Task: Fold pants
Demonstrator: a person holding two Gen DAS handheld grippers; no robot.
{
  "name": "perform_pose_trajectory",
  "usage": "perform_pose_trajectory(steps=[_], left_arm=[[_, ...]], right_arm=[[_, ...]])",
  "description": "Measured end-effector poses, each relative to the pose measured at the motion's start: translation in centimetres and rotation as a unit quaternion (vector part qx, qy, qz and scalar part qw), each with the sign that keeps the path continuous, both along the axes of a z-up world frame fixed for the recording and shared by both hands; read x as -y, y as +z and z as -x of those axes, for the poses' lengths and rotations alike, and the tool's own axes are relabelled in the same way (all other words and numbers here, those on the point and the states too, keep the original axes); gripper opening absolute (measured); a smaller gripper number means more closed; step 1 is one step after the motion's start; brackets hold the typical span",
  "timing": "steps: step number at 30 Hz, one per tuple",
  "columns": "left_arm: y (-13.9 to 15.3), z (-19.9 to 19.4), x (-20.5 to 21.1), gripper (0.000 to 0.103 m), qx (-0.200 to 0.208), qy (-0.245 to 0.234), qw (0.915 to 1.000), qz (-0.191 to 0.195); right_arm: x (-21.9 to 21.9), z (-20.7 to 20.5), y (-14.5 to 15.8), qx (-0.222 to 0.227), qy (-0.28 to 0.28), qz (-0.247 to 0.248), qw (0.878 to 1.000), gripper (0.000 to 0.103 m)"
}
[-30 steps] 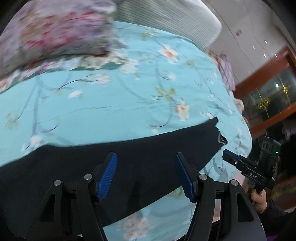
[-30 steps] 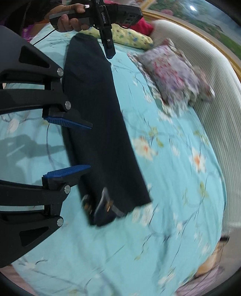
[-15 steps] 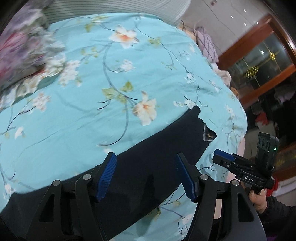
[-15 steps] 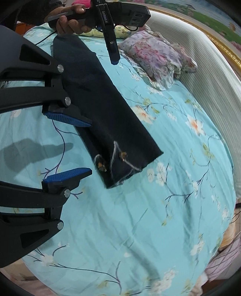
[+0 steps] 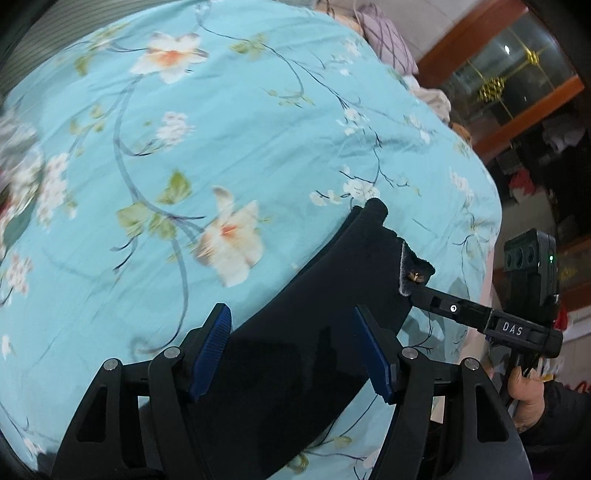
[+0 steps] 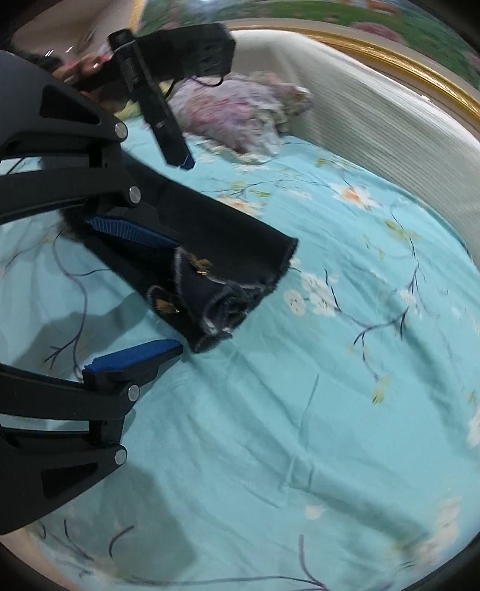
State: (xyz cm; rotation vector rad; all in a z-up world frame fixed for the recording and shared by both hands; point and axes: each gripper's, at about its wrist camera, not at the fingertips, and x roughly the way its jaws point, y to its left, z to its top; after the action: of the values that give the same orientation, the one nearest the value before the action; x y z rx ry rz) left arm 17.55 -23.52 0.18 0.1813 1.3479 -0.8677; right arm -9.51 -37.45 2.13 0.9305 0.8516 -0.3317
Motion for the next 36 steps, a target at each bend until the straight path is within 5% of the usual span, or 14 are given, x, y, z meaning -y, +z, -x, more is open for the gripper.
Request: perform_pose_trajectory(steps=[3,7,9,19,20,22,25,36], left_arm=[[-0.8,-0.2,2.1,0.068,-0.008,-0.023,0.9996,-0.016],[-1.7,-0.2,4.6,0.068,-0.013,-0.052,0.9982,-0.027],[-2.1,-0.3,5.9,0.068,-0.014,-0.065,0.9972,-0.033],[-4.5,-0.7,11.2,0.063,-0.030,-0.120,0.9917,-0.034],[-4.6,-0.7,11.6,0.055,-0.031,-0.127,0.9911,-0.025],[-4.7,-0.7,11.9,0.025,-0.042,-0.135,0.9898,-0.015],[-4.4,-0.8,11.7,0.013,-0.047,-0.129,0.9905,-0.005],[1.8,-1.3,6.6,0.011,-0.025,-0.093,0.9927,0.073]], right_arm=[[0.3,-0.2,-0.5,0.009,-0.007,-0.012,1.000,0.052],[0.8,0.0,-0.9,0.006,-0.003,-0.010,1.000,0.020],[1.1,0.6,-1.2,0.014,0.000,-0.019,1.000,0.016],[1.0,1.2,-1.0,0.030,0.025,-0.013,0.999,0.015],[1.0,1.2,-1.0,0.031,0.026,-0.011,0.999,0.015],[1.0,1.1,-0.8,0.033,0.028,-0.007,0.999,0.015],[0.9,1.2,-0.3,0.042,0.032,0.000,0.999,0.015],[-1.8,-0.1,4.3,0.116,0.097,0.034,0.988,0.015]])
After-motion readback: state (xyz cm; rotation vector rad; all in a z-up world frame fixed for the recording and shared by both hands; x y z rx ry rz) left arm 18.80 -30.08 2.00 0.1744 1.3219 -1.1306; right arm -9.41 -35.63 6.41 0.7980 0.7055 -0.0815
